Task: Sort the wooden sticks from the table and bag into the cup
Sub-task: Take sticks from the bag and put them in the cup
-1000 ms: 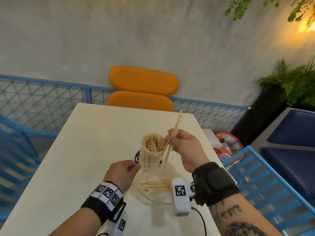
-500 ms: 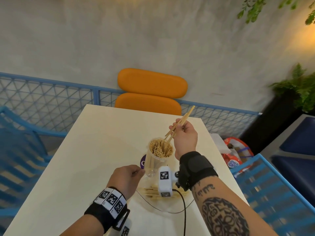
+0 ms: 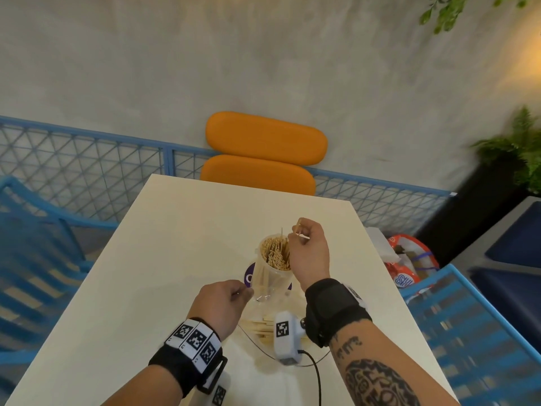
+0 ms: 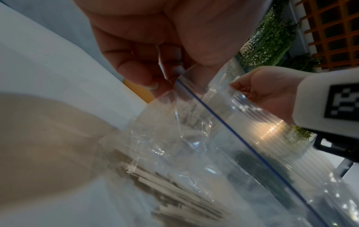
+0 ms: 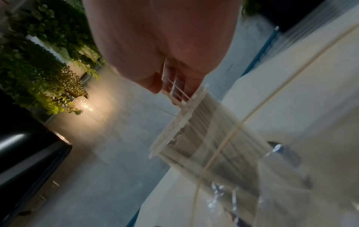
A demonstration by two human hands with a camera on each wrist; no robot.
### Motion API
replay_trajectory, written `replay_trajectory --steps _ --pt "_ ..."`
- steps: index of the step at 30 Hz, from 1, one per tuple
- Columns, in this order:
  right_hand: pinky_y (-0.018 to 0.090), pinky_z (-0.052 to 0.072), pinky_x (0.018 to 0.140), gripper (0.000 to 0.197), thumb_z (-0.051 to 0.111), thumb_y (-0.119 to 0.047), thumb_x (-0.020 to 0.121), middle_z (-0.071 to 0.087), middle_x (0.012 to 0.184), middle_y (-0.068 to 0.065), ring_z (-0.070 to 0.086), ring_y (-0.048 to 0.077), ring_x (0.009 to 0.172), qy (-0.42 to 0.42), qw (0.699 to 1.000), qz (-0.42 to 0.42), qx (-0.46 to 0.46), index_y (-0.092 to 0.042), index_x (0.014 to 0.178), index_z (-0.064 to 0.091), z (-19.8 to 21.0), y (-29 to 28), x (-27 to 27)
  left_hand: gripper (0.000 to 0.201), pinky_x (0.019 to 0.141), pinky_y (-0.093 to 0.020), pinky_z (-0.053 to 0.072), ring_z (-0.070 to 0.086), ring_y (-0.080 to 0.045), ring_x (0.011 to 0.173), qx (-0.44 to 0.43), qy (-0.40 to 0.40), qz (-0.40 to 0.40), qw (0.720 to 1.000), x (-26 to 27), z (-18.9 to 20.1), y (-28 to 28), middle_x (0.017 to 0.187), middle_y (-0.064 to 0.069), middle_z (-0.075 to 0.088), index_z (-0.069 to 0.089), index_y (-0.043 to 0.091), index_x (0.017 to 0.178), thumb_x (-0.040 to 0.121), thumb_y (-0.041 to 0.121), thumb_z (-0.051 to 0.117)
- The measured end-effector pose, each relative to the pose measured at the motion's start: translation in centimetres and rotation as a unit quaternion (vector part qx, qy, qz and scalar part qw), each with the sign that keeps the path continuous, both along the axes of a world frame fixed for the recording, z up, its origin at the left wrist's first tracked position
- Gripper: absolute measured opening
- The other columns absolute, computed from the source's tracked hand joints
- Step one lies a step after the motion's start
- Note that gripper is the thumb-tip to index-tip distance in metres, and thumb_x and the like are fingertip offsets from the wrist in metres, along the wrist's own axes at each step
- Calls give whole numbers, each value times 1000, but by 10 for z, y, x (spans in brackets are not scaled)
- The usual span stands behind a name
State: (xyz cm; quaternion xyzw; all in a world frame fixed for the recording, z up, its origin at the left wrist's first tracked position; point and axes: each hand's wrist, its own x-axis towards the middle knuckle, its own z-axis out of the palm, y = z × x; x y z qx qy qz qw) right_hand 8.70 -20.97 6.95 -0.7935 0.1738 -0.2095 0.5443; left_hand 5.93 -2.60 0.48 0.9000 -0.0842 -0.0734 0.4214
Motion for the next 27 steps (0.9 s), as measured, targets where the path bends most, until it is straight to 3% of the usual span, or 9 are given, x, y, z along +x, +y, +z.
replay_trajectory --steps 4,7,10,13,17,20,22,25,27 --pt "23 48 97 38 50 -13 102 60 121 -12 58 5 106 13 998 31 -53 -26 138 46 -2 -6 -4 23 62 -22 41 58 -5 67 -9 1 -4 1000 1 -1 0 64 12 61 66 36 76 95 48 59" --pt "30 45 107 43 44 -7 102 56 133 -10 56 9 120 5 998 35 -44 -25 142 45 0 -10 -5 24 61 -21 40 56 -4 64 -16 1 -4 1000 2 -1 0 61 12 59 66 36 76 95 49 59" --pt "28 36 114 55 36 4 99 48 148 -7 45 8 134 4 996 55 -66 -24 146 44 3 -12 -7 25 62 -22 42 55 -5 63 -20 2 -3 1000 2 -1 0 58 12 57 67 34 75 94 49 60" --pt "25 21 120 67 39 5 96 32 159 -9 27 7 146 20 981 126 -144 -28 153 33 11 -13 -9 29 60 -23 41 53 -6 60 -20 0 -5 1000 2 0 0 56 12 55 64 34 69 94 49 60" --pt "22 4 119 72 46 -6 97 8 166 -10 1 9 153 41 917 226 -325 -26 159 15 23 -10 -2 33 59 -22 40 54 -5 60 -17 0 -4 1000 0 0 0 55 11 56 59 37 63 94 49 60" --pt "35 6 123 69 43 -21 100 0 168 -5 -4 17 154 67 847 239 -470 -21 160 10 25 -8 13 28 61 -22 43 58 -5 65 -14 -1 -8 1000 -1 1 1 62 10 63 66 34 71 94 48 60" --pt "40 13 124 63 41 -23 102 6 168 -1 3 21 154 106 817 234 -516 -17 159 14 25 -10 20 25 61 -21 41 59 -5 67 -12 1 -11 1000 -1 3 1 65 10 65 69 33 77 95 47 59" --pt "37 25 119 52 39 -18 103 29 162 3 24 22 149 125 801 242 -532 -13 154 31 24 -16 17 24 60 -20 39 59 -4 68 -14 0 -6 1000 -1 4 1 66 10 65 69 33 76 95 46 59" --pt "39 26 118 48 34 -23 105 32 160 3 29 21 146 138 786 248 -549 -14 152 35 16 -21 9 25 61 -21 41 60 -4 69 -10 0 -4 1000 -1 4 1 67 10 66 69 33 77 95 46 59"
